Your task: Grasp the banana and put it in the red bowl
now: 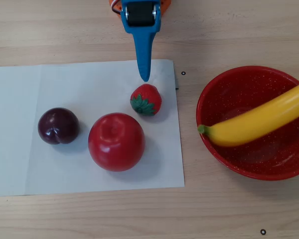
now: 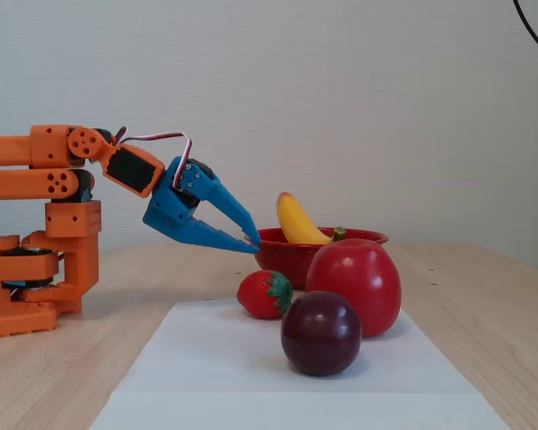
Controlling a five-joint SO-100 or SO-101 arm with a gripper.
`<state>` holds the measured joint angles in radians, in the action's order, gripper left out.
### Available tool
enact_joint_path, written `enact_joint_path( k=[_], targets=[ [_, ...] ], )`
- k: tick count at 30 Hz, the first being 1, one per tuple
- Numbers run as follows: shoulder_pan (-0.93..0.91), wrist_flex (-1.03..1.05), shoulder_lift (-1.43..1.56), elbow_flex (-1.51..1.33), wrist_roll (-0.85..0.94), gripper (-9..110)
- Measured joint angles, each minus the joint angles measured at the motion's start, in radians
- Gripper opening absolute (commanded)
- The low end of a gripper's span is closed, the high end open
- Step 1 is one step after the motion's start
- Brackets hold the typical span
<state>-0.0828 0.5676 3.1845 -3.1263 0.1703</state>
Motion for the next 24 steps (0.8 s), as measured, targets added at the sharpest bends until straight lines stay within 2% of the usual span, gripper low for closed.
enact_joint_path(
  k=[10,24],
  targets=[
    [0.051,0.35,0.095,-0.006,0.058,0],
    [0.055,0.354,0.097,-0.006,0.092,0]
  ],
)
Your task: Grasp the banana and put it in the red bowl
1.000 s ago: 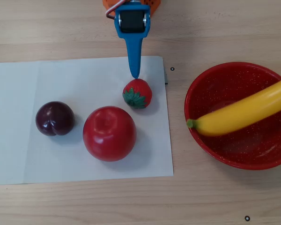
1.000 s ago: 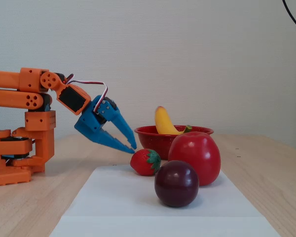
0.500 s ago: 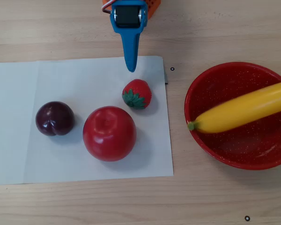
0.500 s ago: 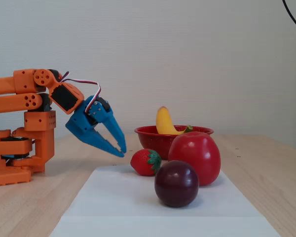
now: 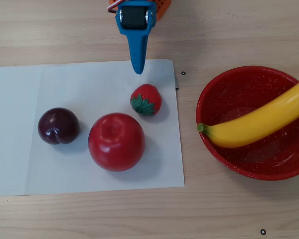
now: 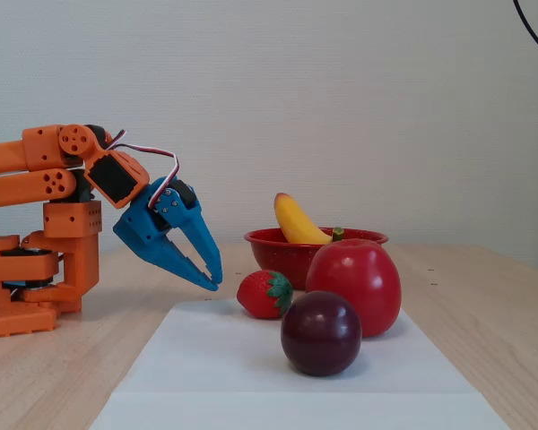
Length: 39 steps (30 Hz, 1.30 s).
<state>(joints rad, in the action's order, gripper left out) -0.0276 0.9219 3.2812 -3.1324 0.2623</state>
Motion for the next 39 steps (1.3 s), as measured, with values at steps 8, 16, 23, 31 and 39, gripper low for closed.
enact_joint_path(
  k=[8,16,23,31,39],
  targets=[
    [0.035,0.0,0.0,-0.002,0.049,0],
    [-0.025,0.0,0.0,-0.002,0.04,0],
    [-0.025,0.0,0.0,-0.002,0.043,0],
    [-0.025,0.0,0.0,-0.002,0.043,0],
    [-0.025,0.0,0.0,-0.002,0.043,0]
  ],
)
